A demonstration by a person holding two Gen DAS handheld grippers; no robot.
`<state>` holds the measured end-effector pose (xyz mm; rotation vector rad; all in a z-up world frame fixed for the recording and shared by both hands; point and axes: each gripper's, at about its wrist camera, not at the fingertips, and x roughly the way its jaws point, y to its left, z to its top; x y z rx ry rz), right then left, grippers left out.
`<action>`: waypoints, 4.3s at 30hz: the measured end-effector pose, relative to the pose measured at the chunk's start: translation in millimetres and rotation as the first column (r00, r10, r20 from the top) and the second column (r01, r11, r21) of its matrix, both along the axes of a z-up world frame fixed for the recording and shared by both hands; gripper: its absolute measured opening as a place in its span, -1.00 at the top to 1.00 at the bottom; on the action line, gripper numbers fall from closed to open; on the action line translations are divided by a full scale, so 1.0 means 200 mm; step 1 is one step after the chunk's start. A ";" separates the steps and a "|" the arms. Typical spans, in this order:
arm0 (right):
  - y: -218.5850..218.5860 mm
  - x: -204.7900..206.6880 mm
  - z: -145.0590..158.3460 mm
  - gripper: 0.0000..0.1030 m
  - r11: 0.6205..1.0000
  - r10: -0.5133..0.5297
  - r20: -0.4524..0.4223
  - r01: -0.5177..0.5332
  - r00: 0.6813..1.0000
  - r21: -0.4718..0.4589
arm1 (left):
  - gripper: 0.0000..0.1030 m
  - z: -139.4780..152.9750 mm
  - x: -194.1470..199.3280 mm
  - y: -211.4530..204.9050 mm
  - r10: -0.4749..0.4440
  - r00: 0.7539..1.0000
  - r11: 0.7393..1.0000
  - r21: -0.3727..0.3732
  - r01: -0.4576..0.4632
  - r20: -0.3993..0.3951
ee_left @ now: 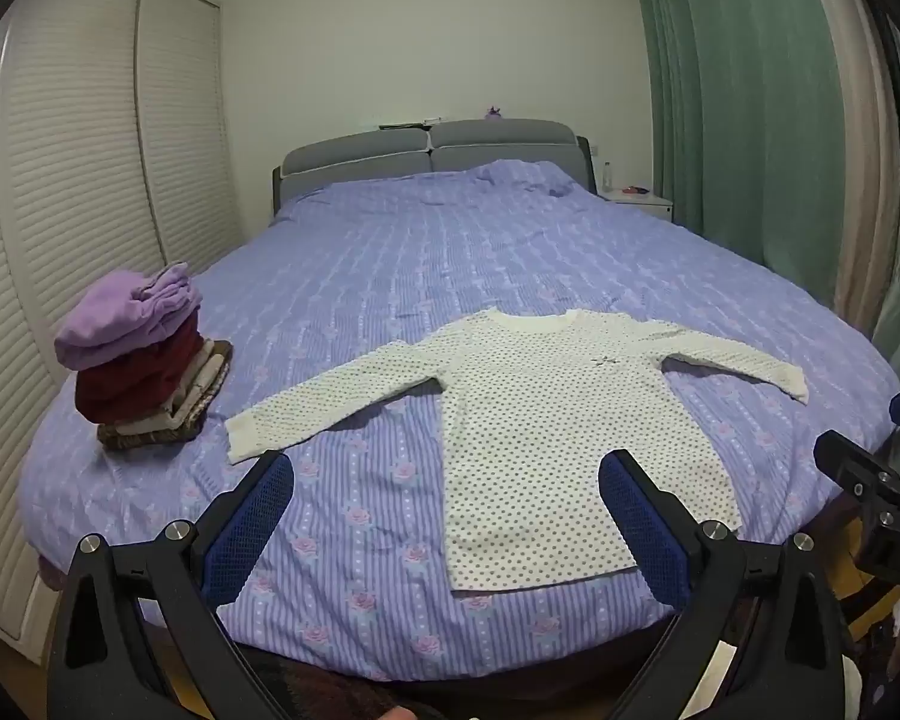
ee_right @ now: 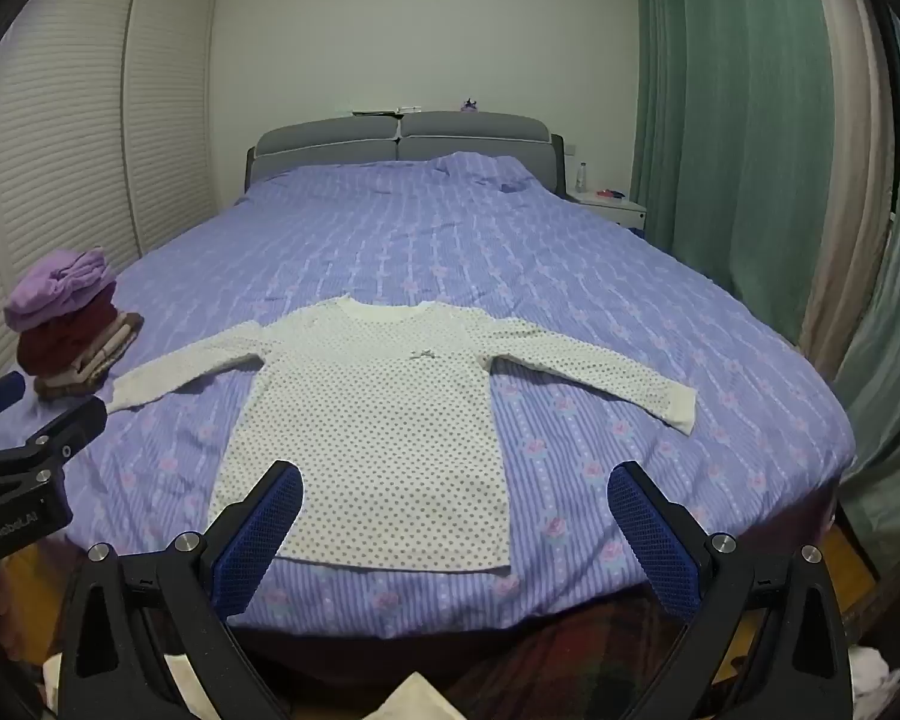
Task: Fold small clothes
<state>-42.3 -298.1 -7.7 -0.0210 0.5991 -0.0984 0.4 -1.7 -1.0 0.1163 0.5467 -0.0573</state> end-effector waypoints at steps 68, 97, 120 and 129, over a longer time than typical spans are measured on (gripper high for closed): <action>0.01 0.00 -0.01 -0.99 1.000 0.004 -0.003 -0.004 1.000 0.018 | -1.00 0.03 -0.02 0.01 -0.023 0.999 1.000 -0.009 0.023 0.037; 0.03 0.06 -0.04 -0.99 1.000 -0.002 -0.017 0.002 1.000 0.021 | -1.00 -0.05 0.04 0.06 0.026 1.000 0.999 -0.037 -0.025 0.004; 0.82 1.09 -0.31 -0.99 0.932 0.360 -0.078 -0.363 0.930 -0.021 | -0.44 -0.38 0.72 0.86 0.419 0.884 0.867 -0.197 -0.458 -0.207; 1.01 1.34 -0.50 -1.00 0.918 0.395 -0.162 -0.396 0.904 0.027 | 0.17 -0.77 0.92 1.11 0.436 0.805 0.682 -0.437 -0.587 -0.402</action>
